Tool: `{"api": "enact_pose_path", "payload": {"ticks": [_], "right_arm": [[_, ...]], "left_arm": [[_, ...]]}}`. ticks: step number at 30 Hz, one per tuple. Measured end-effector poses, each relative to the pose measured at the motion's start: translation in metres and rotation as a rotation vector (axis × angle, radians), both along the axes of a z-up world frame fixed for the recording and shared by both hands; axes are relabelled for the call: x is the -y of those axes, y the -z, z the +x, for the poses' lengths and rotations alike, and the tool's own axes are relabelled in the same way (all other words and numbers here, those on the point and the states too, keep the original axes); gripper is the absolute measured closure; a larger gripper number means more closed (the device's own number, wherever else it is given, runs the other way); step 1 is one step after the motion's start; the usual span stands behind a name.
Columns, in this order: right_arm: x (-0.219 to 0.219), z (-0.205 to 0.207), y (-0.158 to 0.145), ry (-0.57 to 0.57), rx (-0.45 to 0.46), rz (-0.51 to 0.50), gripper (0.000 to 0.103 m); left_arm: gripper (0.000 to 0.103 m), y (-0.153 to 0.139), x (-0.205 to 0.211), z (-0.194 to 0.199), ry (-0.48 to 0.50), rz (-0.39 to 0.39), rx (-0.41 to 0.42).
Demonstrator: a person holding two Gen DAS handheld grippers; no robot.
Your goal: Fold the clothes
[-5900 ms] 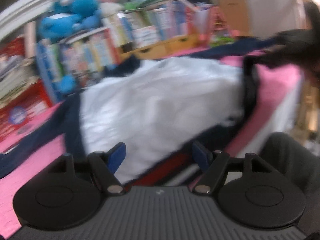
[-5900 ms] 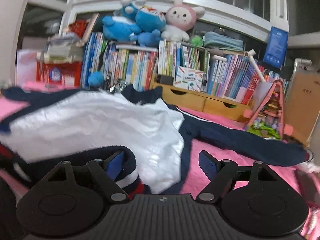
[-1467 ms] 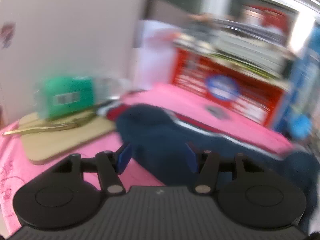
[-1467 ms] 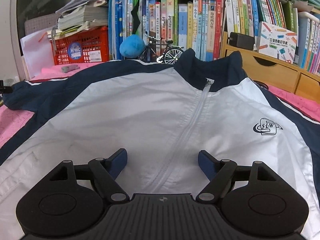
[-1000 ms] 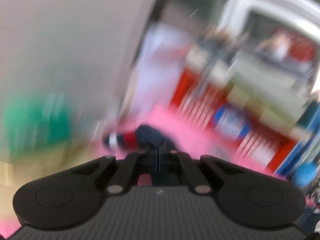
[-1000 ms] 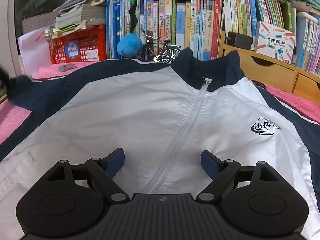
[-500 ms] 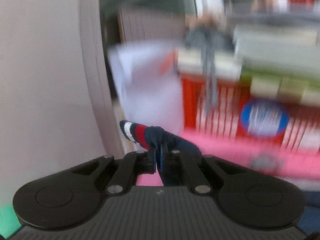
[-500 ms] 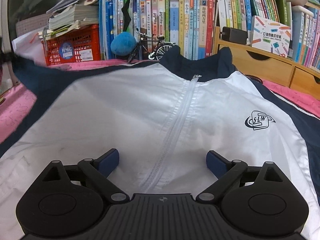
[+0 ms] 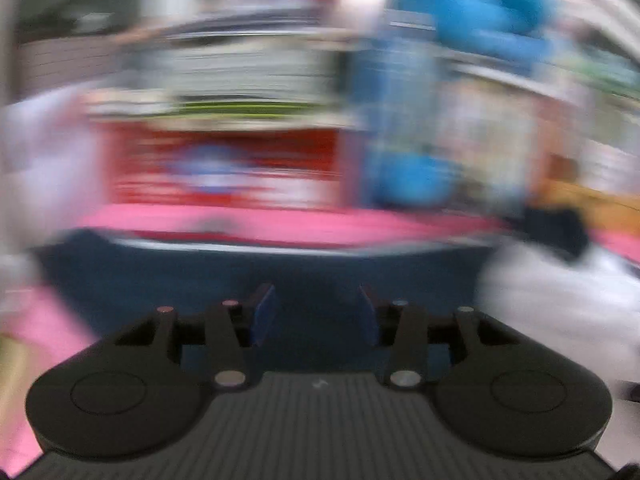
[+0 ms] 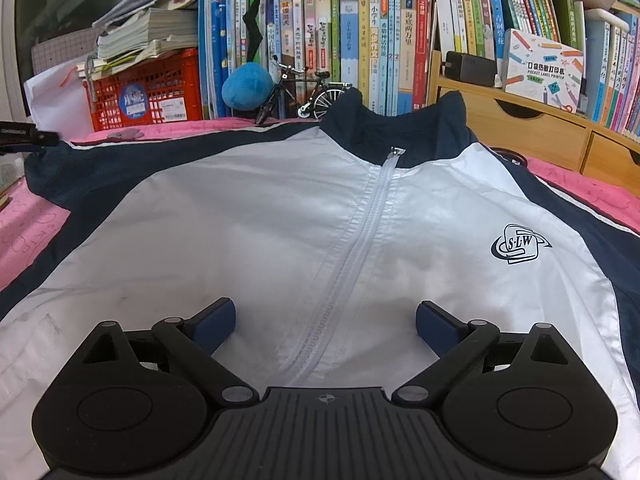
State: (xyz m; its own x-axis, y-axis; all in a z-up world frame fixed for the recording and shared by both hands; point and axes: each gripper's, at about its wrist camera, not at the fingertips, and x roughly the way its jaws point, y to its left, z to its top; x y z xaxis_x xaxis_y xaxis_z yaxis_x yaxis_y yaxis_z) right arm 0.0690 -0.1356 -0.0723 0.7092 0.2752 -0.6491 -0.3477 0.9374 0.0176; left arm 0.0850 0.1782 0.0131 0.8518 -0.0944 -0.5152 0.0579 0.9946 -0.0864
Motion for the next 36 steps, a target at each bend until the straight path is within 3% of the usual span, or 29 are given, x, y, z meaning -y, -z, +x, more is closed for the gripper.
{"api": "enact_pose_path", "payload": {"ticks": [4, 7, 9, 13, 14, 17, 21, 22, 23, 24, 25, 27, 29, 31, 32, 34, 36], "right_arm": [[0.020, 0.005, -0.001, 0.041, 0.009, -0.023, 0.004], [0.053, 0.014, -0.002, 0.109, 0.026, -0.061, 0.003], [0.075, 0.020, -0.003, 0.154, 0.036, -0.086, 0.004], [0.120, 0.031, -0.005, 0.244, 0.058, -0.136, 0.009], [0.131, 0.034, -0.006, 0.267, 0.063, -0.149, 0.009], [0.164, 0.043, -0.007, 0.334, 0.080, -0.187, 0.009], [0.270, 0.056, -0.003, 0.606, 0.058, -0.244, 0.005], [0.298, 0.057, -0.005, 0.696, 0.034, -0.232, 0.021], [0.318, 0.056, -0.009, 0.804, 0.015, -0.263, 0.024], [0.337, 0.054, -0.013, 0.917, -0.003, -0.305, 0.038], [0.345, 0.051, -0.020, 0.948, 0.003, -0.300, 0.043], [0.336, 0.041, -0.040, 0.860, 0.079, -0.162, 0.042], [0.302, 0.051, -0.049, 0.712, 0.094, -0.052, 0.042], [0.250, 0.071, -0.050, 0.544, 0.077, 0.003, 0.049], [0.222, 0.082, -0.049, 0.458, 0.068, 0.027, 0.054], [0.168, 0.104, -0.046, 0.320, 0.039, 0.051, 0.075], [0.116, 0.130, -0.041, 0.181, 0.015, 0.055, 0.078]], "left_arm": [[0.059, 0.020, 0.077, 0.020, 0.110, 0.013, -0.045], [0.059, 0.048, 0.098, 0.039, 0.050, 0.109, -0.088], [0.058, 0.060, 0.094, 0.044, -0.015, 0.155, -0.106], [0.053, 0.061, 0.072, 0.044, -0.078, 0.125, -0.118], [0.048, 0.061, 0.069, 0.046, -0.083, 0.139, -0.117], [0.048, 0.061, 0.058, 0.050, -0.128, 0.206, -0.112], [0.048, 0.063, 0.029, 0.056, -0.288, 0.322, -0.116], [0.049, 0.064, 0.021, 0.059, -0.338, 0.366, -0.126], [0.058, 0.064, 0.015, 0.063, -0.377, 0.422, -0.135], [0.066, 0.062, 0.011, 0.066, -0.398, 0.437, -0.146], [0.066, 0.055, 0.008, 0.067, -0.394, 0.380, -0.143], [0.066, 0.038, 0.014, 0.066, -0.315, 0.214, -0.091], [0.066, 0.026, 0.038, 0.069, -0.172, 0.108, -0.064], [0.065, 0.024, 0.075, 0.080, 0.040, 0.027, -0.111], [0.065, 0.027, 0.092, 0.087, 0.112, 0.016, -0.129], [0.067, 0.035, 0.123, 0.104, 0.191, 0.032, -0.154], [0.073, 0.045, 0.149, 0.125, 0.203, 0.084, -0.169]]}}
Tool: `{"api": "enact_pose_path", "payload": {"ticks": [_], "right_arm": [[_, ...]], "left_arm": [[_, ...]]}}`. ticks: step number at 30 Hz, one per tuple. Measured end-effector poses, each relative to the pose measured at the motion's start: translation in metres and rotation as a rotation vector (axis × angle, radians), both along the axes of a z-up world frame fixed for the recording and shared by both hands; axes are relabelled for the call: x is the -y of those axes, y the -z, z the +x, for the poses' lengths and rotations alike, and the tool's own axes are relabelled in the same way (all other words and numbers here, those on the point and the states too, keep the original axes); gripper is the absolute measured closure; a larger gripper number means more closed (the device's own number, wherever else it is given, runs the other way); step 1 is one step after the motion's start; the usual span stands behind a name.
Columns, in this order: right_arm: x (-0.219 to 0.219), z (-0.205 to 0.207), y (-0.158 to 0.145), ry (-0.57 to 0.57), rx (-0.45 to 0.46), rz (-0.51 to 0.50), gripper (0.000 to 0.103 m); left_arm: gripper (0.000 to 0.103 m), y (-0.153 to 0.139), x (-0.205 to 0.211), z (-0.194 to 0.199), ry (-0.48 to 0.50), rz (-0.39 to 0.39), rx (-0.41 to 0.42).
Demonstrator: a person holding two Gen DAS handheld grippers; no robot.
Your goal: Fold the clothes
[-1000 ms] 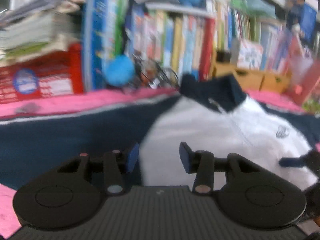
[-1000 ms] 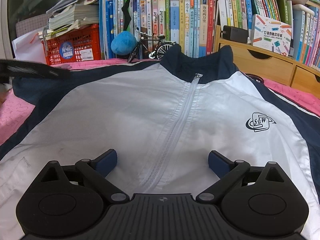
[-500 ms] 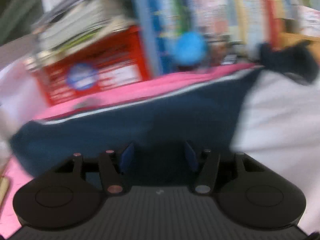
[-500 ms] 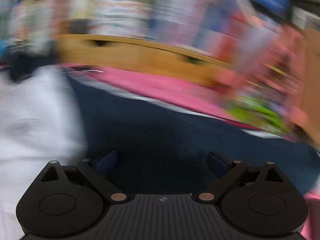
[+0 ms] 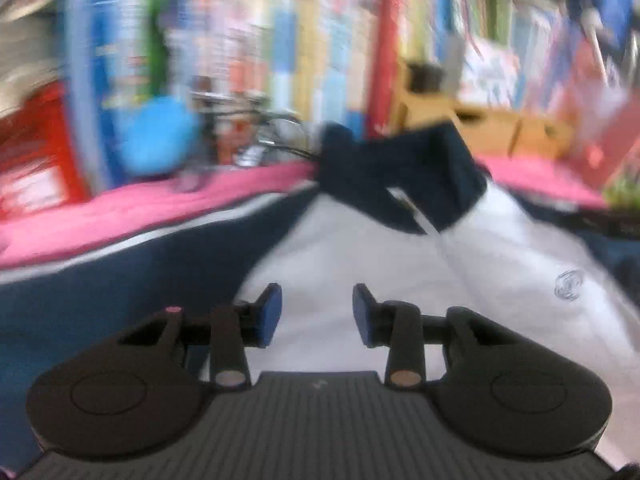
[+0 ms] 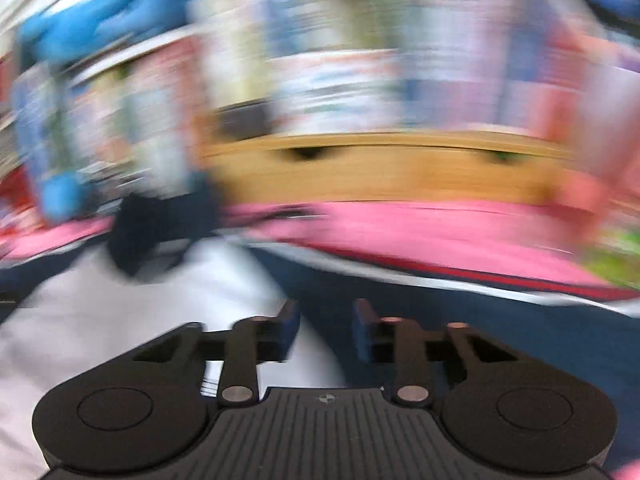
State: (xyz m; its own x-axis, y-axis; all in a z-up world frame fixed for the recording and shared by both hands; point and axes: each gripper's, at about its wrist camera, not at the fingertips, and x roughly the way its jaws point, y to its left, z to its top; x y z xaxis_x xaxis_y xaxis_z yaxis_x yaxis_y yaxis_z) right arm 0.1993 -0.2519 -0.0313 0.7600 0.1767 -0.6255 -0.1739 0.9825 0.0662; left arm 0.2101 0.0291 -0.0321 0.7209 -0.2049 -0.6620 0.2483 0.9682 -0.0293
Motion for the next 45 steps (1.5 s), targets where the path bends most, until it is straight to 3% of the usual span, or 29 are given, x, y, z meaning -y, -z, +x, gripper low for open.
{"api": "enact_pose_path", "payload": {"ticks": [3, 6, 8, 11, 16, 18, 20, 23, 24, 25, 27, 29, 31, 35, 39, 40, 41, 42, 43, 45], "right_arm": [[-0.055, 0.034, 0.015, -0.099, -0.020, -0.025, 0.079], [-0.084, 0.056, 0.035, -0.094, -0.009, -0.104, 0.082], [-0.088, 0.064, 0.040, -0.091, 0.046, -0.175, 0.082], [-0.087, 0.087, 0.041, -0.047, 0.047, -0.192, 0.083], [-0.082, 0.106, 0.046, -0.034, 0.057, -0.218, 0.085], [-0.076, 0.109, 0.046, -0.044, 0.057, -0.204, 0.085], [-0.066, 0.114, 0.046, -0.048, 0.047, -0.148, 0.086], [-0.060, 0.101, 0.040, -0.026, 0.031, -0.054, 0.084], [-0.059, 0.090, 0.036, -0.032, 0.034, -0.024, 0.077], [-0.058, 0.079, 0.032, -0.043, 0.041, 0.004, 0.063], [-0.055, 0.055, 0.026, -0.130, 0.010, 0.089, 0.049], [-0.048, 0.031, 0.024, -0.210, -0.056, 0.205, 0.048], [-0.029, 0.013, 0.027, -0.213, -0.078, 0.202, 0.047], [0.032, -0.020, 0.032, -0.161, -0.075, 0.187, 0.049], [0.120, -0.042, 0.032, 0.029, -0.035, 0.092, 0.051], [0.140, -0.048, 0.034, 0.085, -0.015, 0.041, 0.056], [0.165, -0.054, 0.035, 0.097, 0.005, 0.033, 0.069], [0.184, -0.058, 0.036, 0.138, 0.011, 0.029, 0.074], [0.202, -0.061, 0.036, 0.187, 0.014, 0.024, 0.074], [0.219, -0.056, 0.036, 0.350, -0.002, -0.091, 0.074]], "left_arm": [[0.077, 0.017, 0.004, 0.032, -0.081, 0.024, 0.004], [0.077, 0.031, 0.001, 0.050, -0.131, 0.141, 0.085], [0.077, 0.035, -0.011, 0.059, -0.160, 0.130, 0.079], [0.077, 0.036, -0.025, 0.069, -0.194, 0.110, 0.070], [0.076, 0.034, -0.025, 0.076, -0.193, 0.148, 0.076], [0.071, 0.033, -0.026, 0.082, -0.200, 0.161, 0.080], [0.064, 0.030, -0.021, 0.086, -0.223, 0.224, 0.097], [0.070, 0.025, -0.020, 0.068, -0.258, 0.252, 0.123], [0.070, 0.021, -0.020, 0.058, -0.252, 0.220, 0.123], [0.070, 0.015, -0.016, 0.045, -0.228, 0.172, 0.124], [0.070, 0.009, -0.008, 0.019, -0.158, 0.060, 0.084], [0.070, 0.004, 0.000, -0.007, -0.085, -0.053, 0.041], [0.069, 0.007, 0.009, -0.021, -0.041, -0.093, -0.019], [0.067, 0.017, 0.015, -0.038, -0.049, 0.039, 0.049], [0.066, 0.015, 0.006, -0.034, -0.083, 0.031, 0.052], [0.066, 0.016, 0.007, -0.034, -0.087, 0.042, 0.055], [0.065, 0.017, 0.008, -0.032, -0.088, 0.051, 0.058], [0.065, 0.018, 0.009, -0.030, -0.090, 0.059, 0.060], [0.065, 0.018, 0.008, -0.029, -0.091, 0.057, 0.060], [0.064, 0.018, 0.007, -0.029, -0.093, 0.051, 0.058]]}}
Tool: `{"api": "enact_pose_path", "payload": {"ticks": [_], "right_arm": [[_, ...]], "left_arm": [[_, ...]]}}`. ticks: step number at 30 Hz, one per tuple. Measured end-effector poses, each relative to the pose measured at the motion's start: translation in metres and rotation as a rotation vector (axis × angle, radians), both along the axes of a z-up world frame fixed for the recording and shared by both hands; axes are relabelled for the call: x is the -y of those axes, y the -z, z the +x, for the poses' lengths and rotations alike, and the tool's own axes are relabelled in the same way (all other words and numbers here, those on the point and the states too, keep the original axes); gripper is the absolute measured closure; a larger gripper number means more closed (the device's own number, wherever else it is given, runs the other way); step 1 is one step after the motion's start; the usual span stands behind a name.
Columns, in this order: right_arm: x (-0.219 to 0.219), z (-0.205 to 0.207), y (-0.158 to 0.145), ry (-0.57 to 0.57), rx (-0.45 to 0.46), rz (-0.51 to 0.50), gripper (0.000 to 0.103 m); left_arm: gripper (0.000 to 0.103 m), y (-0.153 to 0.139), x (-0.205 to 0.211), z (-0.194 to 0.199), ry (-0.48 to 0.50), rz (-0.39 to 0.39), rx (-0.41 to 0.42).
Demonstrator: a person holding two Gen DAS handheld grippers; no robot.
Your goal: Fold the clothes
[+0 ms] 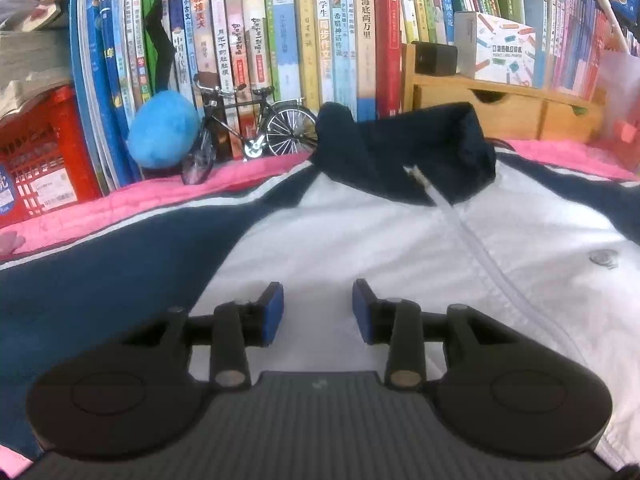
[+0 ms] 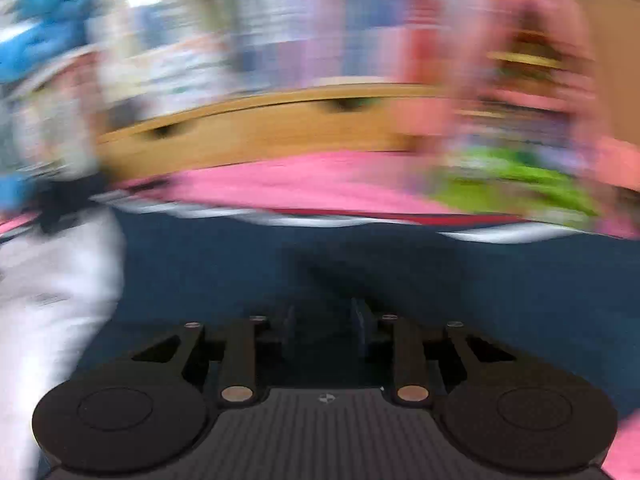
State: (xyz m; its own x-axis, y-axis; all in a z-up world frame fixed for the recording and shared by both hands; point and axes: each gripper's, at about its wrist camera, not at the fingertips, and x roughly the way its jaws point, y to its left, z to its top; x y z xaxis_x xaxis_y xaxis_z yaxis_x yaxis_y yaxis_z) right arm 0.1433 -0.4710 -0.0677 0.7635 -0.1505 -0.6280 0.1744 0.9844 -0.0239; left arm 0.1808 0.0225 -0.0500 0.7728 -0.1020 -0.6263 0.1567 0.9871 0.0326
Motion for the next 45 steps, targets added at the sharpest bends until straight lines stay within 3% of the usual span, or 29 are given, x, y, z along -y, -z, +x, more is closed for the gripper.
{"api": "enact_pose_path", "payload": {"ticks": [5, 6, 10, 12, 14, 17, 19, 23, 26, 30, 33, 34, 35, 36, 37, 41, 45], "right_arm": [[0.038, 0.014, 0.000, 0.428, -0.080, -0.304, 0.069], [0.031, 0.010, -0.003, 0.397, -0.069, -0.319, 0.069], [-0.042, -0.023, -0.031, 0.084, 0.053, -0.184, 0.050], [-0.086, -0.040, -0.044, -0.085, 0.100, -0.111, 0.037], [-0.133, -0.048, -0.050, -0.275, 0.087, 0.049, 0.031], [-0.192, -0.049, -0.044, -0.454, -0.012, 0.302, 0.030], [-0.227, -0.047, -0.035, -0.501, -0.059, 0.334, 0.030], [-0.273, -0.051, -0.010, -0.530, -0.091, 0.169, 0.030], [-0.275, -0.066, -0.002, -0.507, -0.073, 0.007, 0.020], [-0.228, -0.080, 0.001, -0.399, -0.073, 0.001, 0.009], [-0.182, -0.080, 0.000, -0.158, -0.067, -0.085, 0.008], [-0.175, -0.080, -0.004, -0.022, -0.075, -0.158, 0.020], [-0.170, -0.079, -0.008, 0.126, -0.084, -0.242, 0.026], [-0.171, -0.085, -0.014, 0.149, -0.072, -0.235, 0.036], [-0.173, -0.093, -0.020, 0.142, -0.054, -0.206, 0.036], [-0.222, -0.146, -0.034, -0.112, -0.014, -0.015, 0.035], [-0.275, -0.197, -0.031, -0.348, -0.001, 0.072, 0.035]], "left_arm": [[0.058, 0.000, 0.003, 0.000, -0.019, 0.037, 0.012], [0.058, 0.000, 0.005, -0.001, -0.025, 0.054, 0.017], [0.060, -0.007, 0.009, -0.022, -0.045, 0.118, 0.043], [0.060, -0.015, 0.007, -0.045, -0.009, 0.102, 0.057], [0.060, -0.019, 0.005, -0.068, 0.046, 0.071, 0.049], [0.060, -0.015, -0.002, -0.085, 0.050, 0.081, 0.033], [0.058, -0.012, -0.012, -0.092, 0.026, 0.084, 0.025], [0.054, -0.005, -0.045, -0.091, -0.096, 0.068, 0.019], [0.054, -0.003, -0.059, -0.088, -0.139, 0.023, 0.010], [0.054, -0.003, -0.055, -0.087, -0.137, 0.044, 0.016], [0.054, -0.003, -0.055, -0.087, -0.135, 0.056, 0.019], [0.053, -0.003, -0.053, -0.088, -0.135, 0.064, 0.021], [0.053, -0.003, -0.052, -0.088, -0.135, 0.078, 0.025], [0.053, -0.003, -0.050, -0.089, -0.135, 0.094, 0.029], [0.053, -0.003, -0.047, -0.090, -0.135, 0.113, 0.034], [0.053, -0.003, -0.037, -0.092, -0.134, 0.180, 0.049], [0.052, -0.003, -0.040, -0.093, -0.135, 0.166, 0.046]]}}
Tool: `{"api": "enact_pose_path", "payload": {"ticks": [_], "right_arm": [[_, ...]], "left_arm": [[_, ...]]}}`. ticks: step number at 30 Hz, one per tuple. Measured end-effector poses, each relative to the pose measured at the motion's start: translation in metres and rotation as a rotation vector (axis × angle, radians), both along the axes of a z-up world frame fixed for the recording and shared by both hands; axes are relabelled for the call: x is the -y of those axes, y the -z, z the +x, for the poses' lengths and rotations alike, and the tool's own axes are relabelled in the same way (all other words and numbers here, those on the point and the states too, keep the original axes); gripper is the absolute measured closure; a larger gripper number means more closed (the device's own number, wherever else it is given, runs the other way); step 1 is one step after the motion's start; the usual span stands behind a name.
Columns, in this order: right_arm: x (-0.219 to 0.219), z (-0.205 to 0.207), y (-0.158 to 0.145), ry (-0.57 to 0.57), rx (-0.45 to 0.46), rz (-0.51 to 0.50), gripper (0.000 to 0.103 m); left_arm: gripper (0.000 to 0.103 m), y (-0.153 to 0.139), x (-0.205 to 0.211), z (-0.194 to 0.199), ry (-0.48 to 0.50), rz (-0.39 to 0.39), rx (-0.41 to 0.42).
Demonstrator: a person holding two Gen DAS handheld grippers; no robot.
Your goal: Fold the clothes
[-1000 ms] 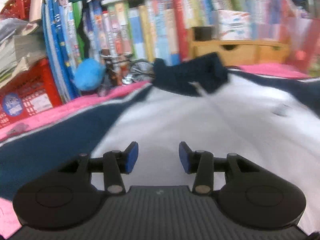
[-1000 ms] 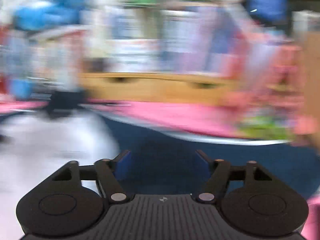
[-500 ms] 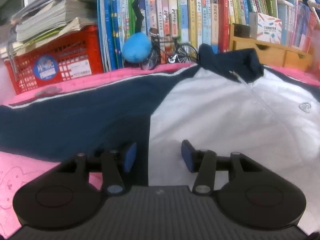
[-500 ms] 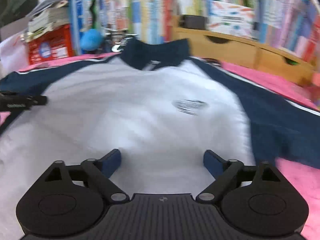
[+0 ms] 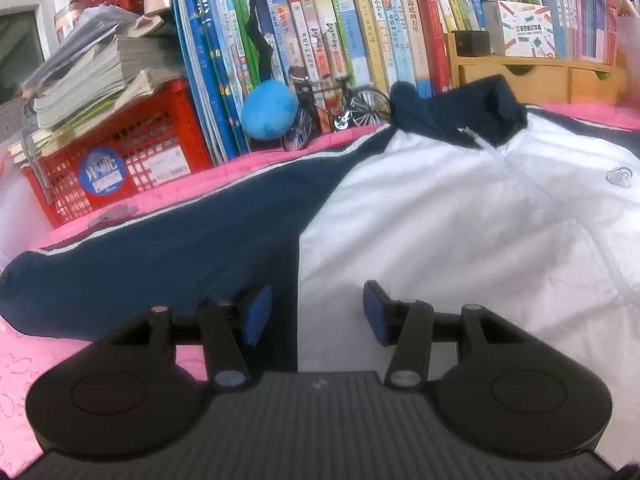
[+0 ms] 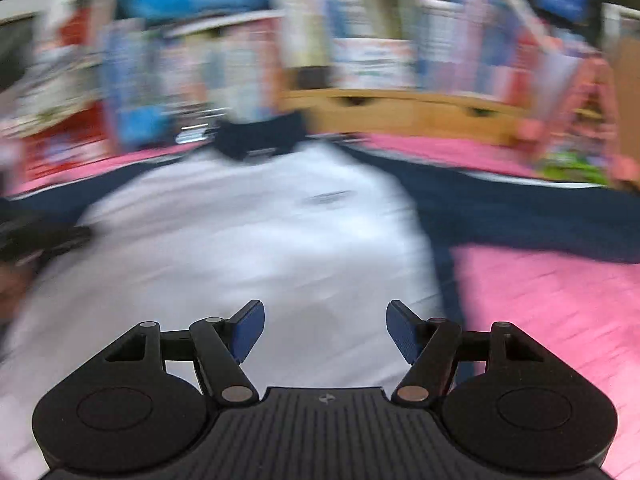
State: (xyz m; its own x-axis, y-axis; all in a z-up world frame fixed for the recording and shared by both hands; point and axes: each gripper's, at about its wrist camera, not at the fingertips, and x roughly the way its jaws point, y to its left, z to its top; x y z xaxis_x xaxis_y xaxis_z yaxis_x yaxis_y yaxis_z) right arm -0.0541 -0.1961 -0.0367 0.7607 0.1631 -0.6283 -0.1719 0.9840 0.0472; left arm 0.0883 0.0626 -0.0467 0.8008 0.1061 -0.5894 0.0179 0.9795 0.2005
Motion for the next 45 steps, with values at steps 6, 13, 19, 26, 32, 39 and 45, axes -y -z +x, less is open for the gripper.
{"api": "enact_pose_path", "payload": {"ticks": [6, 13, 19, 26, 32, 39, 45], "right_arm": [[-0.057, -0.043, 0.007, -0.270, 0.095, -0.087, 0.035], [-0.048, -0.066, 0.026, -0.313, 0.258, -0.252, 0.024], [-0.013, -0.080, 0.031, -0.245, 0.334, -0.307, 0.021], [0.016, -0.105, 0.029, -0.240, 0.346, -0.228, 0.021], [0.036, -0.117, 0.046, -0.211, 0.375, -0.290, 0.020], [0.107, -0.120, 0.033, 0.092, 0.238, -0.288, 0.016], [0.076, -0.127, -0.012, 0.018, -0.030, -0.229, 0.016]], "left_arm": [[0.051, 0.000, -0.002, 0.001, -0.005, -0.018, -0.002], [0.051, -0.004, -0.005, -0.011, -0.009, -0.034, -0.004], [0.051, -0.030, -0.013, -0.119, 0.055, -0.247, 0.098], [0.049, -0.010, 0.011, -0.211, 0.156, -0.258, 0.114], [0.043, 0.010, 0.007, -0.222, 0.159, -0.101, 0.147], [0.045, -0.022, -0.008, -0.217, 0.116, -0.142, -0.031], [0.031, -0.059, 0.008, -0.220, 0.075, -0.187, -0.215]]}}
